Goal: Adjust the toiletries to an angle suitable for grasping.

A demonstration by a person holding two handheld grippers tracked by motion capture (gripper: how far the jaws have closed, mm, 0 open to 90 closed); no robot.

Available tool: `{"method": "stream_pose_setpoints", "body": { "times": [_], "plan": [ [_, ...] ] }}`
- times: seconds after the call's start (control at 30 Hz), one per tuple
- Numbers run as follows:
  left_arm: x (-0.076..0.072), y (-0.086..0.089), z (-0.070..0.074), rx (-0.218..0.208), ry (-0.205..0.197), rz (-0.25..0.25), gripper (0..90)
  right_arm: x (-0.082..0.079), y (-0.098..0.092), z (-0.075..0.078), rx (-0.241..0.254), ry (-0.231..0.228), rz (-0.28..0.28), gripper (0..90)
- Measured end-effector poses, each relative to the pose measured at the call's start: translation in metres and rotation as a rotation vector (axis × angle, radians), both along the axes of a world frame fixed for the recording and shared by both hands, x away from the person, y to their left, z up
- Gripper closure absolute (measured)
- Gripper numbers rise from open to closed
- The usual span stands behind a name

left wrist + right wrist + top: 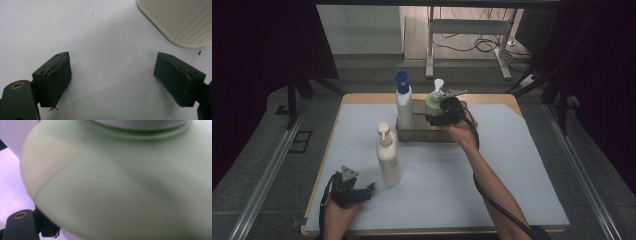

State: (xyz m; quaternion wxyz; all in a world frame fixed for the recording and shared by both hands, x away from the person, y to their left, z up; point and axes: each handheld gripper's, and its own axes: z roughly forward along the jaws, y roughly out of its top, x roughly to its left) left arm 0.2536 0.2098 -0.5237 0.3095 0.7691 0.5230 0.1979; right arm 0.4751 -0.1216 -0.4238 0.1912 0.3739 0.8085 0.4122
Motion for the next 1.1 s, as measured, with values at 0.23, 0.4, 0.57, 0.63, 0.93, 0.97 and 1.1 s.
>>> {"method": "stream_pose_setpoints", "body": {
  "times": [0.23, 0.4, 0.57, 0.63, 0.93, 0.97, 1.1],
  "plan": [
    [0.0, 0.0, 0.0, 0.0, 0.0, 0.0, 14.4, 0.001, 0.0, 0.0, 0.012, 0.009, -0.014, 11.1],
    [0.0, 0.0, 0.0, 0.0, 0.0, 0.0, 14.4, 0.001, 0.002, -0.001, -0.028, 0.01, -0.015, 4.2],
    [0.0, 0.0, 0.0, 0.0, 0.0, 0.0, 14.4, 0.001, 0.0, -0.002, -0.019, 0.027, -0.018, 2.6],
    [0.0, 0.0, 0.0, 0.0, 0.0, 0.0, 14.4, 0.0, -0.001, -0.001, -0.011, 0.035, -0.02, 1.7],
    [0.0, 0.0, 0.0, 0.0, 0.0, 0.0, 14.4, -0.01, -0.001, 0.003, -0.076, 0.032, -0.004, 0.0],
    [0.0, 0.0, 0.0, 0.0, 0.0, 0.0, 14.4, -0.011, -0.001, 0.004, -0.079, 0.033, -0.005, 0.0],
    [0.0, 0.0, 0.0, 0.0, 0.0, 0.0, 14.4, -0.015, -0.005, 0.005, -0.074, 0.028, -0.013, 0.0]
  ]
}}
